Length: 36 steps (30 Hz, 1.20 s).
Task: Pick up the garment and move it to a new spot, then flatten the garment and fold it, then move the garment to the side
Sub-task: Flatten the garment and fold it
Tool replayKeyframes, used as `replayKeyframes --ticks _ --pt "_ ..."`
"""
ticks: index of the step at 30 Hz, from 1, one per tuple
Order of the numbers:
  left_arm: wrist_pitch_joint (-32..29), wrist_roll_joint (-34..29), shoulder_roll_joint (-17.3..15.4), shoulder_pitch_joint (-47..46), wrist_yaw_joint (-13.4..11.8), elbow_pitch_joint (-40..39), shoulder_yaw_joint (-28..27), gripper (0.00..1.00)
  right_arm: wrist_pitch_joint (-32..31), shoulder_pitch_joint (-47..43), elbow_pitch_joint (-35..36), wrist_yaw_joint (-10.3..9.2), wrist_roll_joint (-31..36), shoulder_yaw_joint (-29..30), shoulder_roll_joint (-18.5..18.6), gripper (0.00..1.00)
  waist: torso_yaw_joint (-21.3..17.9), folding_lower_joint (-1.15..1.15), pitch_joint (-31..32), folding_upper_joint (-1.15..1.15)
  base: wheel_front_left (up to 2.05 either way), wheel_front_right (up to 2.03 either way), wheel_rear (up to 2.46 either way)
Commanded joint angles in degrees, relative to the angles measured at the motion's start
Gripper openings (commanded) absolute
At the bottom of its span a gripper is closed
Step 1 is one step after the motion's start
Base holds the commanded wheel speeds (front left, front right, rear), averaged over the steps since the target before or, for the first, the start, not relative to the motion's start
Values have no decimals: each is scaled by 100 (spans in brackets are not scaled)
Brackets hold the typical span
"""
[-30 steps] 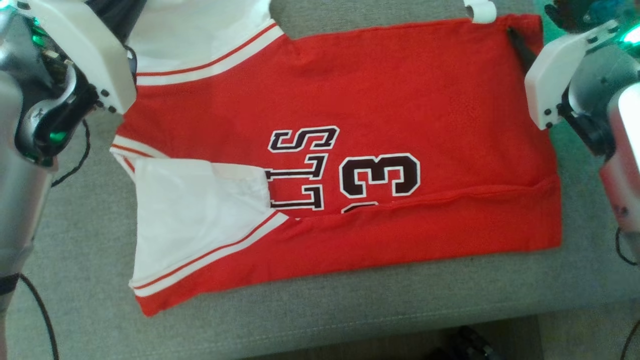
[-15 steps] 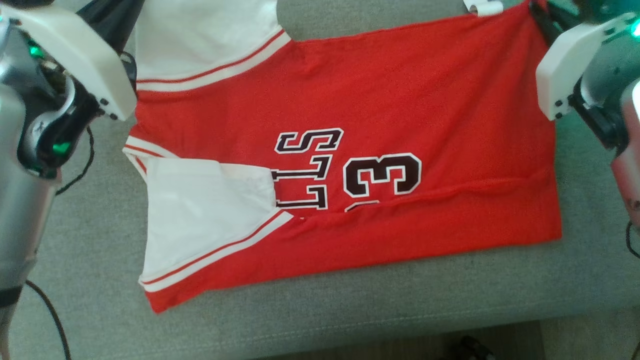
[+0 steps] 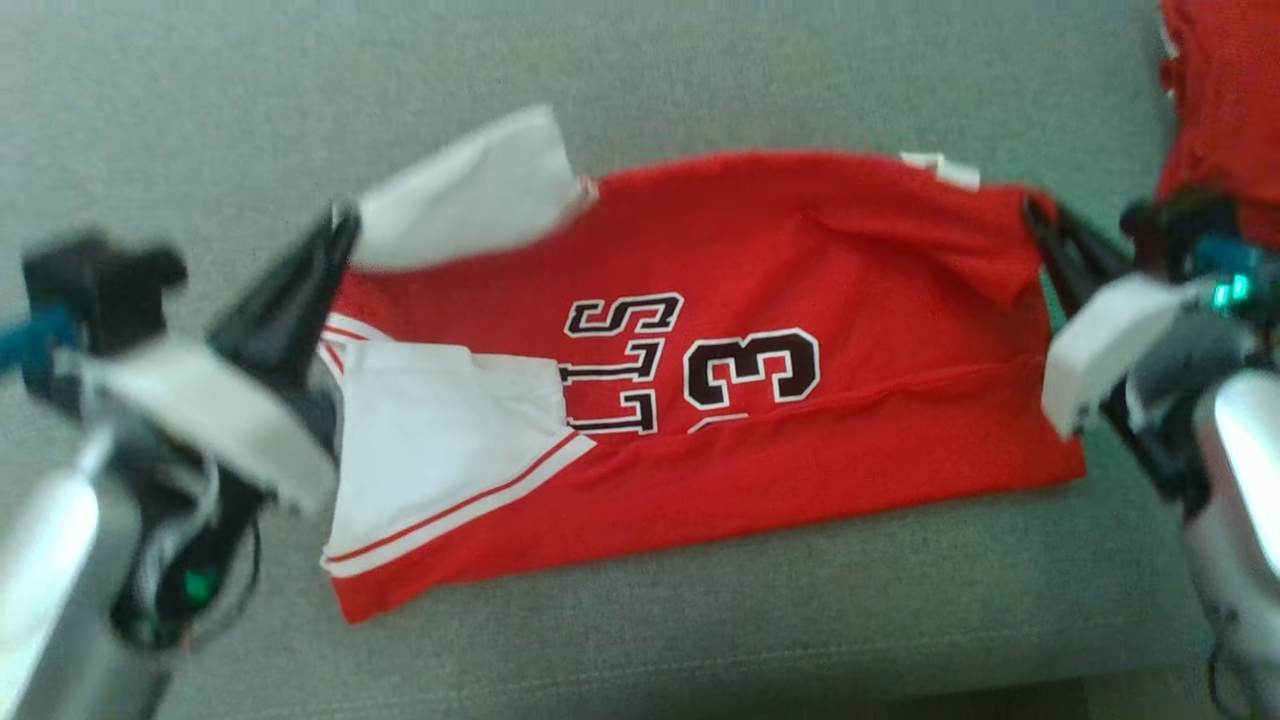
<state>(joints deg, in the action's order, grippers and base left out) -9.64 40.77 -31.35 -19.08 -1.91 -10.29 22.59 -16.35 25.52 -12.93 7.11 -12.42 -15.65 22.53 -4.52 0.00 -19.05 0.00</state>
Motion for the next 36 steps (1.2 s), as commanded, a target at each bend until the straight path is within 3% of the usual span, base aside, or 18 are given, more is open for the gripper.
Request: replayKeyframes --ticks 1,6,10,22,24,25,26,27,36 --pt "108 53 -264 65 -103 -307 -384 0 36 -160 302 37 69 53 45 0 49 0 188 0 0 0 0" --pt "412 189 -151 1125 -393 -667 -428 0 -5 -816 644 37 128 321 -30 0 91 0 441 0 0 0 0" --pt "561 273 -5 1560 -459 -747 -345 0 -9 -1060 736 37 164 466 -51 0 132 0 524 0 0 0 0" --pt "1087 407 653 2085 -313 29 138 0 -85 -1641 734 37 288 806 -189 0 234 0 728 0 0 0 0" --pt "1177 410 736 2123 -274 333 200 0 -79 -1705 676 37 312 853 -243 41 230 0 763 0 0 0 0" --pt "1224 378 748 2126 -272 434 213 29 -71 -1724 661 37 313 878 -274 73 228 0 778 0 0 0 0" --pt "1269 349 757 2135 -273 520 224 69 -53 -1748 659 37 320 904 -303 100 226 0 793 0 0 0 0" --pt "1301 343 775 2158 -278 594 232 100 -42 -1783 664 37 327 927 -325 100 225 0 809 0 0 0 0" --pt "1704 345 837 2449 -437 661 66 100 -65 -2363 1135 37 278 1474 -544 100 246 0 912 0 0 0 0"
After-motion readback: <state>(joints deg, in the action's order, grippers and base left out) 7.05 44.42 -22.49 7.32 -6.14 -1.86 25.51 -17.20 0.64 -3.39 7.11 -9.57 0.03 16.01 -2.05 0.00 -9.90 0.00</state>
